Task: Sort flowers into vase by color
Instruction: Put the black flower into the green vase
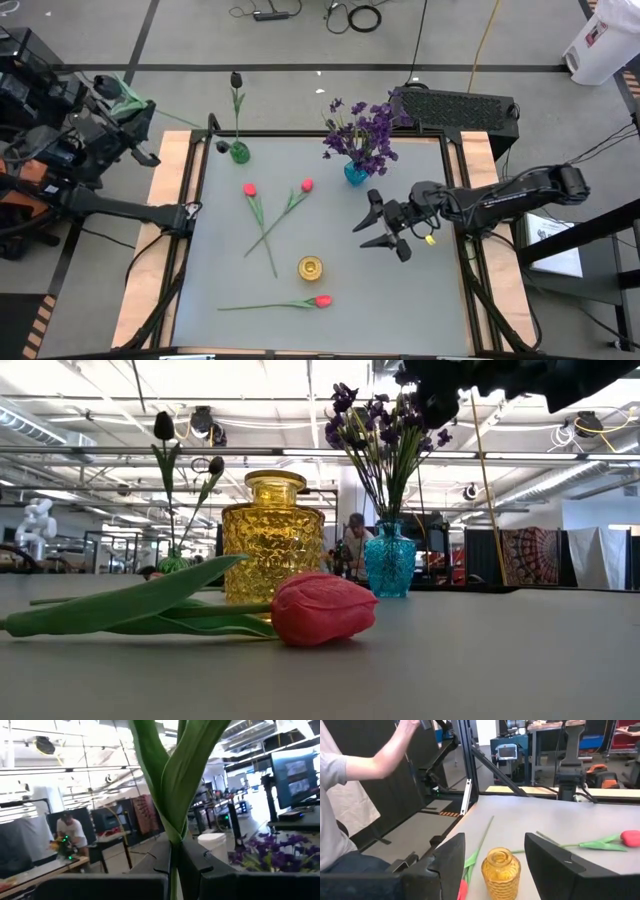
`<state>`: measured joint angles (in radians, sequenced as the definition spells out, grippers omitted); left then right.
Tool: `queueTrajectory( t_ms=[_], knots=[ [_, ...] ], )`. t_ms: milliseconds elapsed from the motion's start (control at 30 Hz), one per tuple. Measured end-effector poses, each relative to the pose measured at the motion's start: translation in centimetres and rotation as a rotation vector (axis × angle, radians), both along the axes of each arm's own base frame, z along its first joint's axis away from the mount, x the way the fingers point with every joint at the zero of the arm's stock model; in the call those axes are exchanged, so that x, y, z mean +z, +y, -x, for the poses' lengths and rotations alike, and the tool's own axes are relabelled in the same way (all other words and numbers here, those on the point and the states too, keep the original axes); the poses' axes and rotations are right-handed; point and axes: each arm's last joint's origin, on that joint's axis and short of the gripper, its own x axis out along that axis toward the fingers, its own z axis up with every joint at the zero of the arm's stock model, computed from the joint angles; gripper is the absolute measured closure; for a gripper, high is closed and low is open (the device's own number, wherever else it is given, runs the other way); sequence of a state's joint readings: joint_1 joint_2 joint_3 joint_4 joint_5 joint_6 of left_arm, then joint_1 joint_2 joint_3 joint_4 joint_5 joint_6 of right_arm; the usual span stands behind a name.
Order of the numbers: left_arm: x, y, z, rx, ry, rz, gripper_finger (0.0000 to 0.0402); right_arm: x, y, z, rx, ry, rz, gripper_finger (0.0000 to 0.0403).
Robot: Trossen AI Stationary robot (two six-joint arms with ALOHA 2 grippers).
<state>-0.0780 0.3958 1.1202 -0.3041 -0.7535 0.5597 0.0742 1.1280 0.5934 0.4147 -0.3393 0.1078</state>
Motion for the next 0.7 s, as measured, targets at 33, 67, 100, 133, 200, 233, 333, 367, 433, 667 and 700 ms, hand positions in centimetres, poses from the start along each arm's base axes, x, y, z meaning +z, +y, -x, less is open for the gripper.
queueTrajectory(
  t_ms=[33, 67, 100, 133, 200, 233, 333, 367, 433, 667, 700],
  knots=[
    [0.0, 0.0, 0.0, 0.001, 0.001, 0.000, 0.0385, -0.1, 0.0, -0.1, 0.000, 0.004, 0.000, 0.0206],
    [0.0, 0.0, 0.0, 0.001, 0.003, 0.001, 0.0385, -0.2, 0.0, -0.1, 0.001, 0.004, 0.000, 0.0206],
    [-0.1, 0.0, 0.0, 0.001, 0.008, 0.000, 0.0385, -0.2, 0.0, -0.2, 0.001, 0.003, -0.001, 0.0206],
    [-0.1, 0.0, -0.1, 0.000, 0.016, 0.000, 0.0385, -0.2, 0.0, -0.3, 0.001, 0.000, -0.001, 0.0206],
    [-0.3, 0.0, -0.1, -0.002, 0.029, 0.007, 0.0385, -0.3, 0.2, -0.4, 0.006, -0.003, -0.002, 0.0206],
    [-0.4, 0.0, -0.2, -0.005, 0.033, 0.016, 0.0385, -0.3, 0.2, -0.5, 0.009, -0.007, -0.003, 0.0206],
    [-0.8, 0.0, -0.4, -0.013, 0.046, 0.035, 0.0385, -0.4, 0.6, -0.6, 0.024, -0.012, -0.004, 0.0206],
    [-1.0, 0.0, -0.6, -0.013, 0.055, 0.036, 0.0385, -0.3, 0.7, -0.6, 0.029, -0.015, -0.005, 0.0206],
    [-1.5, -0.1, -1.0, -0.019, 0.069, 0.051, 0.0385, -0.3, 1.0, -0.5, 0.040, -0.023, -0.006, 0.0206],
    [-3.7, -0.1, -3.0, 0.046, 0.130, 0.086, 0.0385, 0.0, 1.9, -0.4, 0.077, -0.052, -0.010, 0.0206],
    [-4.0, -0.1, -3.3, 0.065, 0.134, 0.091, 0.0385, 0.0, 2.0, -0.4, 0.080, -0.053, -0.010, 0.0206]
  ],
)
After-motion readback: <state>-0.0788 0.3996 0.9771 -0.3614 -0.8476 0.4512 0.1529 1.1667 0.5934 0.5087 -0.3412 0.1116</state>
